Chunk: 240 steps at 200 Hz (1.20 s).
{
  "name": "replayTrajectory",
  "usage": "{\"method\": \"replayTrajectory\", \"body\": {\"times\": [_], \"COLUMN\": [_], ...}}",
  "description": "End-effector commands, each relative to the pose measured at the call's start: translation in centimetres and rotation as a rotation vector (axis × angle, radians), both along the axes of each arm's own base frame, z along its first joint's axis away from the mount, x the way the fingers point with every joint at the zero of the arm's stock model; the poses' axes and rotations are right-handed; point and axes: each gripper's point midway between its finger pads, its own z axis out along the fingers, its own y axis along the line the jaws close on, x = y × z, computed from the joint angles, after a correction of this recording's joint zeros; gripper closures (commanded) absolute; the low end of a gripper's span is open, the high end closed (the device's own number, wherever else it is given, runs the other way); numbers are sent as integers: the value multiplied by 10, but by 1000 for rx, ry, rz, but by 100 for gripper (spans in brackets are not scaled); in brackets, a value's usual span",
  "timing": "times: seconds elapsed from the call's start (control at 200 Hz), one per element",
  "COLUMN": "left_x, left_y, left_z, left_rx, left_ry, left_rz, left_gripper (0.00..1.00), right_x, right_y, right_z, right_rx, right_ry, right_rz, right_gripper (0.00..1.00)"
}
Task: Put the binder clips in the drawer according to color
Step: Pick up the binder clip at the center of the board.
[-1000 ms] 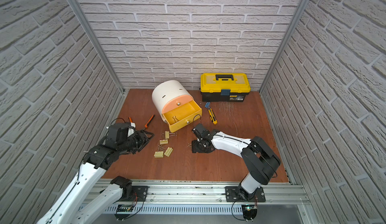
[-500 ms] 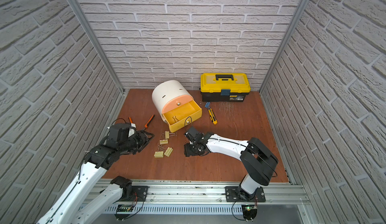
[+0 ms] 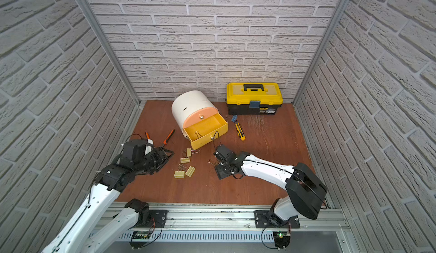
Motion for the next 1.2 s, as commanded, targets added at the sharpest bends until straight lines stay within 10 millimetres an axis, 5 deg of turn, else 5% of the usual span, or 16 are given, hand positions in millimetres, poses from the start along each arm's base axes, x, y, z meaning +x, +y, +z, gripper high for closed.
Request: {"method": "replayTrajectory", "body": {"times": [0.0,0.67,1.195], "left_x": [0,3,6], "left_y": [0,0,0], "left_z": [4,7,8], "left_rx": [6,24,27], "left_ry": [-17,3,-1], "left_rz": [-4,-5,2], "left_gripper": [46,46,46], "right_x": [14,43,31], "right_y": [5,25,26], "right_z": [-2,-15,-21], "right_rx": [-24,-102,-66], "right_ry": [-70,-128,-80], "right_rz": [69,205,211], "right_gripper": [32,32,37]}}
